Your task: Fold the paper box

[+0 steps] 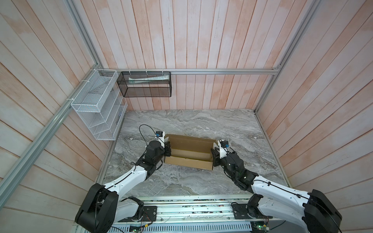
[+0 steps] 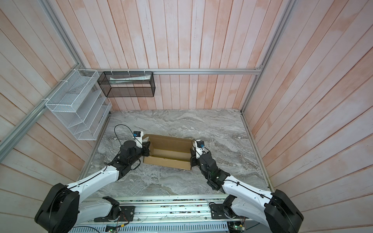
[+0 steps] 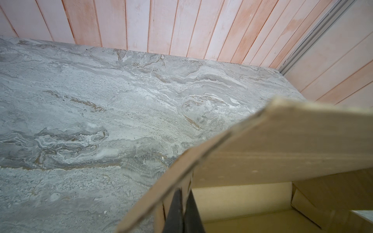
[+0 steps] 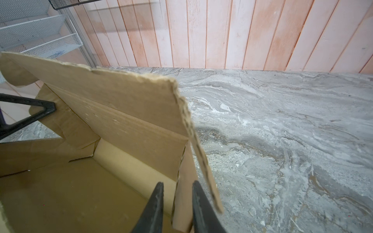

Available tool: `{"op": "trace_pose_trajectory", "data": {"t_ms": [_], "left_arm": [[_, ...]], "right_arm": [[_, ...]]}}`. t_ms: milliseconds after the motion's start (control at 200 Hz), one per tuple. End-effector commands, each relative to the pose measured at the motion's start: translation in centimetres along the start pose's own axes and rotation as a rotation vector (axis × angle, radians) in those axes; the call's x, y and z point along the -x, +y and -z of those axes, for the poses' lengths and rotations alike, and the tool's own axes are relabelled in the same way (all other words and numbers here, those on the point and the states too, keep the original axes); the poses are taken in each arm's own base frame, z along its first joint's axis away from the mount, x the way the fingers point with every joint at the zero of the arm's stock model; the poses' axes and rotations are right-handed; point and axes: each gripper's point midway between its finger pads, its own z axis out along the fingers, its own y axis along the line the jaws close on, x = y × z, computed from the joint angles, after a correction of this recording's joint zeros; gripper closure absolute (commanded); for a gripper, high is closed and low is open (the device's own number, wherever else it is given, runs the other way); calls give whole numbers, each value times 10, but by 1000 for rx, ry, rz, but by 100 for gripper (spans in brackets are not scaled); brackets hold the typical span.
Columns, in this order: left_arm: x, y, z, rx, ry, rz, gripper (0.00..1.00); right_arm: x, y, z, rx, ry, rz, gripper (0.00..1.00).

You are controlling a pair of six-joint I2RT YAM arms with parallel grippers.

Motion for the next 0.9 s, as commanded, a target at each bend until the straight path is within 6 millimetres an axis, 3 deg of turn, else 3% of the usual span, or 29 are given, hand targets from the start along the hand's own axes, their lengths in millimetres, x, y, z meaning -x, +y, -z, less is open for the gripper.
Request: {"op": "trace_pose_trajectory", "data": {"t_ms": [0, 320, 475, 670, 895], "left_arm": [[-15, 6, 3, 25, 34, 10, 100], [-17, 8, 4, 36, 28, 10, 100], [-18, 9, 4, 39, 26, 8, 100], [-19, 10, 5, 42, 24, 3, 100], [-18, 11, 7, 44, 18, -5, 100]], "right_arm": [[10, 4, 5, 7, 4, -3, 65], [35, 10, 26, 26, 14, 27, 50], [45, 15, 32, 37, 18, 41, 48], [64, 32, 35, 61, 27, 118, 47], [94, 70, 29, 134, 92, 320, 43]]}}
